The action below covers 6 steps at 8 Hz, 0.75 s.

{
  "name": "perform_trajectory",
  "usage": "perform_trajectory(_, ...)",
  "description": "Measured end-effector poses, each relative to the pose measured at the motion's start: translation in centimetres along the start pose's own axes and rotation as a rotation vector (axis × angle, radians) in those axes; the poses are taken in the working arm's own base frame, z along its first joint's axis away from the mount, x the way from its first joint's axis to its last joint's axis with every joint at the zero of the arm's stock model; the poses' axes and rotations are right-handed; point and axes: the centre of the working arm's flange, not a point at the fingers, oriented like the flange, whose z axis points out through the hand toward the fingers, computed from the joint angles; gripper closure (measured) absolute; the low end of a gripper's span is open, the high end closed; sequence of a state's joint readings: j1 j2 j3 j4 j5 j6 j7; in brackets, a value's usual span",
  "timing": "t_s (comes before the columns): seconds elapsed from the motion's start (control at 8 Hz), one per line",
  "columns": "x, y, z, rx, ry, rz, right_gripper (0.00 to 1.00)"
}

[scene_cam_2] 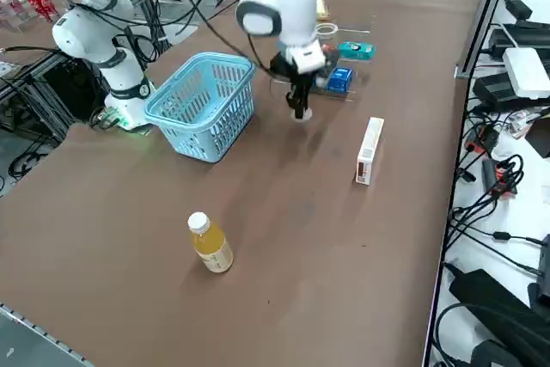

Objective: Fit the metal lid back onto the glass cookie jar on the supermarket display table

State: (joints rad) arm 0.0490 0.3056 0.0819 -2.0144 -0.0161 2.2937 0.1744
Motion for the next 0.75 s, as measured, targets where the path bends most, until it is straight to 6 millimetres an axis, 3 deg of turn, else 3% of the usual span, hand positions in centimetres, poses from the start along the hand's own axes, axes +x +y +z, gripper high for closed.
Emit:
perform_trajectory(0.12, 0.8, -1.4, -3.6, -0.004, -0.011, 0.016, 0.74)
perform_trajectory(0.38, 1.4, -6.3, -9.9, -0.007, -0.006, 0.068, 0.74)
perform_trajectory(0.5, 1.2, -9.3, -11.8, -0.003, 0.009, 0.099, 0.74)
perform_trajectory(0.75, 0.0, -14.6, -13.5, 0.009, 0.032, 0.165, 0.74)
